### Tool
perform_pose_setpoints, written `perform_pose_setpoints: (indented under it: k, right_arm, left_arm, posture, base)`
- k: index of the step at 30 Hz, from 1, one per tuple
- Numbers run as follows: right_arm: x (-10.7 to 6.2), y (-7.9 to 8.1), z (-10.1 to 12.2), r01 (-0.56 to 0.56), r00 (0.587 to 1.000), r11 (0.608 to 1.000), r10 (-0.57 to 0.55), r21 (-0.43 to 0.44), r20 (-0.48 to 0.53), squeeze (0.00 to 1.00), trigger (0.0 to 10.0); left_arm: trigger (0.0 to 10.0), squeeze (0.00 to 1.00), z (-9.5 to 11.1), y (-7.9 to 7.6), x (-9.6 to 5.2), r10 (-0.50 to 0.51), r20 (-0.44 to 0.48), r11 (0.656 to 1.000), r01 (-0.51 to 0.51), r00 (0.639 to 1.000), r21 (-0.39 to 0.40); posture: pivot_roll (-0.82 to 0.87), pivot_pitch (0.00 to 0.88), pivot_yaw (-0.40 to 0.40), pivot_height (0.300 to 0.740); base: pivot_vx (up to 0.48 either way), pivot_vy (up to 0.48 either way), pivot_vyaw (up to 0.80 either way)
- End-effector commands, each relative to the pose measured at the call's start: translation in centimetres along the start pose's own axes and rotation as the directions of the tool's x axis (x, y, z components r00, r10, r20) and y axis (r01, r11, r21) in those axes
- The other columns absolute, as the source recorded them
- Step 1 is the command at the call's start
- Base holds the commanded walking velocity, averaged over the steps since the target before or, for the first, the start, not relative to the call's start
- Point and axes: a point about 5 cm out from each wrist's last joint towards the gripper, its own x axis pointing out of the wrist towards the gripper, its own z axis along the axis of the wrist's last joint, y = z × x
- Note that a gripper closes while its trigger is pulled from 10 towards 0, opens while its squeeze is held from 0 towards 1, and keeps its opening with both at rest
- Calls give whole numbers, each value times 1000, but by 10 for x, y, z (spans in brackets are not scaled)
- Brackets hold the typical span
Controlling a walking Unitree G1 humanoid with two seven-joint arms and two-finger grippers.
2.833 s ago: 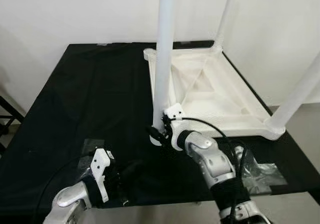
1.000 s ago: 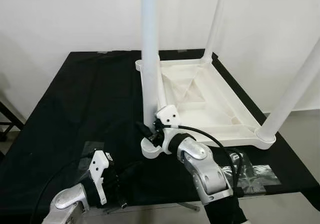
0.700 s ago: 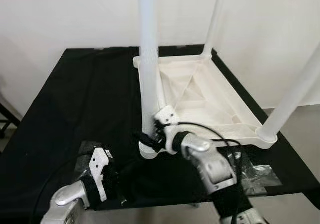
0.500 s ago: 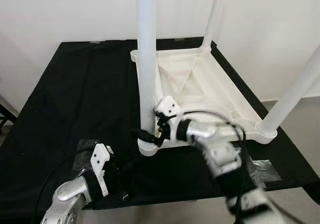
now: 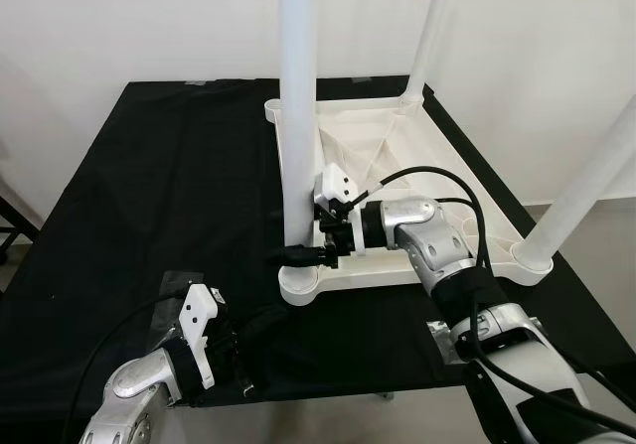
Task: Building children table
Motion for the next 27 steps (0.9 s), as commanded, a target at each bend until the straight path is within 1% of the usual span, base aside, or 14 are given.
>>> perform_pose_setpoints:
  k: [1, 10, 11, 13, 14, 15, 16, 17, 18, 19, 20, 21, 25, 27]
  right_arm:
    - [2, 1, 5, -41, 999, 999, 41, -21, 22, 0, 0]
    - [-6, -2, -6, 18, 999, 1000, -18, -10, 45, 0, 0]
    - [-6, 1, -15, 117, 992, 993, -118, 11, 38, 0, 0]
    - [-6, 1, -15, 117, 992, 993, -118, 11, 38, 0, 0]
    - [-1, 4, -29, 286, 958, 956, -287, 73, 4, 0, 0]
    - [11, 16, -46, 571, 815, 791, -578, 219, -38, 0, 0]
    - [11, 16, -46, 571, 815, 791, -578, 219, -38, 0, 0]
    - [22, 39, -58, 665, 735, 685, -671, 298, -97, 0, 0]
    - [31, 57, -63, 703, 697, 635, -703, 321, -136, 0, 0]
    - [31, 57, -63, 703, 697, 635, -703, 321, -136, 0, 0]
    - [40, 67, -61, 665, 737, 680, -664, 309, -123, 0, 0]
    - [42, 67, -59, 630, 772, 732, -627, 258, -107, 0, 0]
    - [45, 58, -54, 586, 809, 785, -580, 200, -93, 0, 0]
    - [45, 58, -54, 586, 809, 785, -580, 200, -93, 0, 0]
  left_arm:
    - [10000, 0, -3, -1, -1, 4, -8, 1000, -4, 1000, -6]
    - [10000, 0, -3, -2, -2, 2, -9, 1000, -2, 1000, -8]
    - [10000, 0, -3, -2, -2, 3, -7, 1000, -3, 1000, -9]
    - [10000, 0, -3, -2, -2, 3, -7, 1000, -3, 1000, -9]
    - [10000, 0, -2, -2, -3, 4, -6, 1000, -4, 1000, -9]
    - [10000, 0, -2, -3, -4, 5, -4, 1000, -5, 1000, -9]
    - [10000, 0, -2, -3, -4, 5, -4, 1000, -5, 1000, -9]
    - [10000, 0, -1, -2, -4, 7, -2, 1000, -7, 1000, -9]
    - [10000, 0, -1, -2, -4, 9, 0, 1000, -9, 1000, -9]
    - [10000, 0, -1, -2, -4, 9, 0, 1000, -9, 1000, -9]
    - [10000, 0, -1, -1, -4, 9, 0, 1000, -9, 1000, -9]
    - [10000, 0, -2, -1, -3, 6, 1, 1000, -6, 1000, -11]
    - [10000, 0, -2, -1, -1, 7, 5, 1000, -7, 1000, -14]
    - [10000, 0, -2, -1, -1, 7, 5, 1000, -7, 1000, -14]
  posture:
    - [47, 21, -45, 740]
    - [44, 26, -44, 740]
    - [40, 35, -49, 740]
    - [40, 35, -49, 740]
    - [33, 39, -54, 740]
    - [29, 49, -57, 740]
    - [29, 49, -57, 740]
    - [31, 55, -54, 740]
    - [27, 55, -49, 740]
    - [27, 55, -49, 740]
    - [9, 47, -42, 740]
    - [23, 42, -58, 740]
    - [23, 36, -62, 740]
    - [23, 36, -62, 740]
  base:
    - [0, 0, 0]
    - [0, 0, 0]
    - [0, 0, 0]
    - [0, 0, 0]
    - [0, 0, 0]
    - [0, 0, 0]
    - [0, 0, 0]
    - [0, 0, 0]
    - [0, 0, 0]
    - [0, 0, 0]
    - [0, 0, 0]
    - [0, 0, 0]
    - [0, 0, 0]
    - [0, 0, 0]
